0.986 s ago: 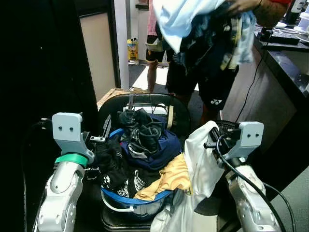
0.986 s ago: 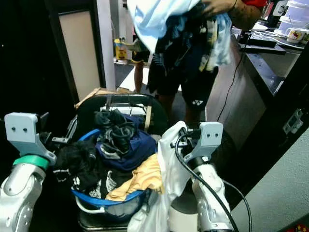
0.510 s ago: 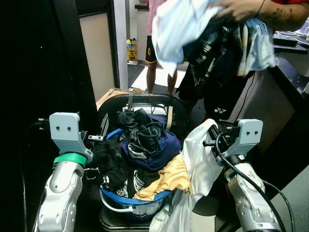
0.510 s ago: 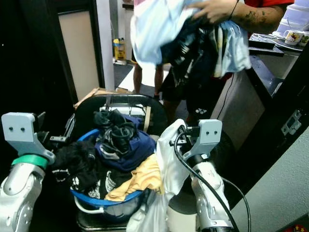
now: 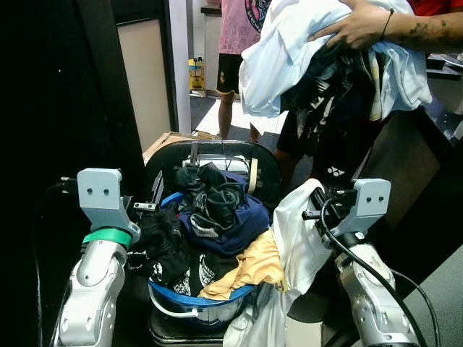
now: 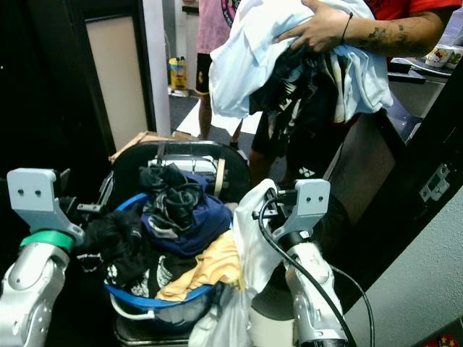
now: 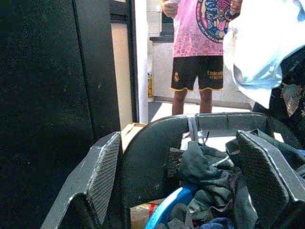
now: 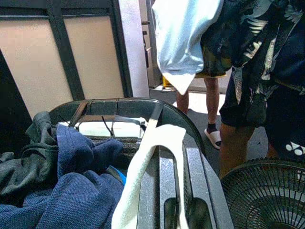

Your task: Clothes washing

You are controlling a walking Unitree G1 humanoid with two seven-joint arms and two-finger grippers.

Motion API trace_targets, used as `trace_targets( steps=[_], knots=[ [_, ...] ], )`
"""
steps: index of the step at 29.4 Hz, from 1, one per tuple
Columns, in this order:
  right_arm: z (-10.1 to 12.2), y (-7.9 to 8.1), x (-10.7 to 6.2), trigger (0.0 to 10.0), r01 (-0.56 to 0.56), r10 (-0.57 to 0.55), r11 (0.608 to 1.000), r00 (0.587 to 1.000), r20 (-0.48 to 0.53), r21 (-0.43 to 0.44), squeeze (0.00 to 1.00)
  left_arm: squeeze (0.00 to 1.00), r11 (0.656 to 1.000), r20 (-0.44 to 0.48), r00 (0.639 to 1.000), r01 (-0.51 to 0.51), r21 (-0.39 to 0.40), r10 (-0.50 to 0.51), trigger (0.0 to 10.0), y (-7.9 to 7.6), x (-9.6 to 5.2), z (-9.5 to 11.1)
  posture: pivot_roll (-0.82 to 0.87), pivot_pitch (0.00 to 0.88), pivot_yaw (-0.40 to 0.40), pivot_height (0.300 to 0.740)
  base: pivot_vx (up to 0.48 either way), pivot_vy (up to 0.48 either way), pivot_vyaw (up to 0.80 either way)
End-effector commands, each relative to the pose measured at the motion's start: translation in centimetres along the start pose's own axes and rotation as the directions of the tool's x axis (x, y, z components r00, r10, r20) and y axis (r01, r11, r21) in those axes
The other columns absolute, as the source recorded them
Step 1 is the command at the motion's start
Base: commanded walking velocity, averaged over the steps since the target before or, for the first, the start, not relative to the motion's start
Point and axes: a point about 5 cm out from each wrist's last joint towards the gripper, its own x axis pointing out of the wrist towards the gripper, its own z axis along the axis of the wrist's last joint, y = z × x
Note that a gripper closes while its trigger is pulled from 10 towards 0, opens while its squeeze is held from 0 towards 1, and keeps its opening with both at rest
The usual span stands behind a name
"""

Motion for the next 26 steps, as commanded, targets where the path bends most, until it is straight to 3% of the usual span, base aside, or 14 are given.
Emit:
trace_targets(
  steps=[1,6,26],
  knots=[
    [0.15,-0.08,0.21,10.0,0.0,0.0,1.0,1.0,0.004,0.003,0.0,0.0,1.0,-0.008,1.0,0.001,0.0,-0.001,10.0,-0.18,-0.04,-0.33,0.06,0.037,0.012,0.74,0.0,0.0,0.0],
    [0.14,-0.15,0.27,10.0,0.001,-0.001,1.0,1.0,-0.002,0.001,0.0,0.0,1.0,-0.01,1.0,0.002,0.002,-0.002,10.0,-0.25,-0.07,-0.37,0.06,0.037,0.012,0.74,0.0,0.0,-0.25],
    [0.08,-1.01,0.57,10.0,0.054,-0.055,0.998,0.998,-0.007,-0.011,0.0,0.0,1.0,-0.011,1.0,0.015,0.01,-0.015,10.0,-0.36,0.15,-0.45,0.06,0.021,0.02,0.74,0.0,0.0,-0.8]
  ],
)
